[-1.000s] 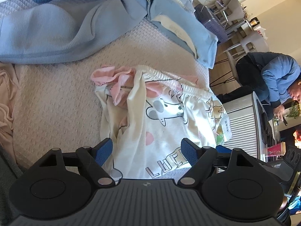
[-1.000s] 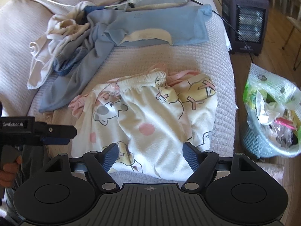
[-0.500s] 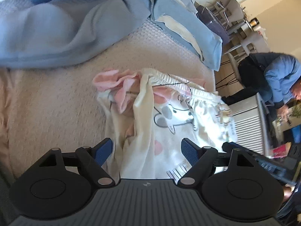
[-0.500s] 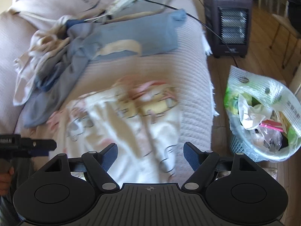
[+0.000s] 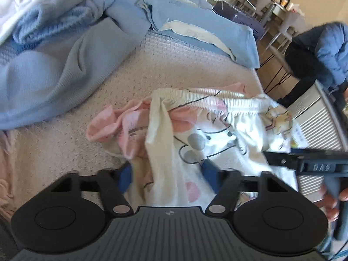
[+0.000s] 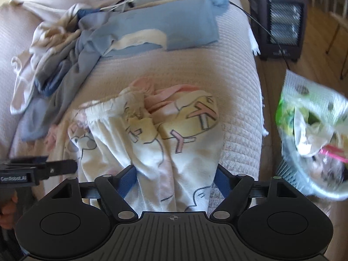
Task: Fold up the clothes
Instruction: 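Grasp the folded cream pants' waistband edge with both grippers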
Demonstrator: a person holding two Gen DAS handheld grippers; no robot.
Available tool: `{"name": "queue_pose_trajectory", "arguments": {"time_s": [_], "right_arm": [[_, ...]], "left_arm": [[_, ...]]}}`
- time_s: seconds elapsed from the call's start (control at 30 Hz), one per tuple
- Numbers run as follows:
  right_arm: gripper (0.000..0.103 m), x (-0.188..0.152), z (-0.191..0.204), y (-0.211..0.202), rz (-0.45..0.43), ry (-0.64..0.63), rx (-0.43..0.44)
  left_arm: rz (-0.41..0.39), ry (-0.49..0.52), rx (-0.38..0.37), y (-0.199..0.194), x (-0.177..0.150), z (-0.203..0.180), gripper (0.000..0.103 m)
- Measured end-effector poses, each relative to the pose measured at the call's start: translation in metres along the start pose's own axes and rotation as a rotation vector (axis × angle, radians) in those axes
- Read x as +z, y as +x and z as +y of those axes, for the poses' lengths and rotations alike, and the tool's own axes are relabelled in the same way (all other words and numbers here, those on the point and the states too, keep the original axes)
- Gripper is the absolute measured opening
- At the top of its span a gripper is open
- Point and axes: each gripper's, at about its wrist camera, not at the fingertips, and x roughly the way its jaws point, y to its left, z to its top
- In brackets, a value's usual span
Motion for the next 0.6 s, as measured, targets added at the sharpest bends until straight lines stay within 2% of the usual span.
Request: {"name": "queue_pose_trajectory", "arguments": {"time_s": [0.1,0.13,0.17,0.23,0.27,0.3,0.47,0.6], "right_arm": [[0.059,0.001,0.001,-0.002,-0.006,-0.012,0.001],[0.052,0.001,0.002,-0.003,-0.007,-0.017,0.004],[0.040,0.002,0.002,-0.004,-0.008,-0.014,-0.001],[0.027,0.003,0.003,-0.006,-0.003,-0.019,0.018],[0.017,0.002,0.006,-0.008,-0.001,-0.032,0.013],[0.013,0.002,0.010,-0.011,0.001,-0.049,0.012],[0.009,0.005,0.021,-0.033,-0.050,-0.067,-0.007],[0.008,0.021,0.029,-0.062,-0.137,-0.077,0.000]], "left_arm": [[0.010,-0.017,-0.036,-0.001,0.001,0.010,0.023],[0.019,-0.039,-0.053,0.000,0.003,0.014,0.019],[0.027,-0.057,-0.069,0.001,0.004,0.017,0.014],[0.039,-0.046,-0.091,-0.001,0.008,0.016,0.009],[0.044,-0.037,-0.101,-0.001,0.009,0.015,0.007],[0.049,-0.028,-0.111,-0.002,0.011,0.014,0.007],[-0.011,-0.017,-0.178,-0.029,0.031,0.015,0.006],[-0.045,0.002,-0.227,-0.049,0.068,0.019,0.006]]}}
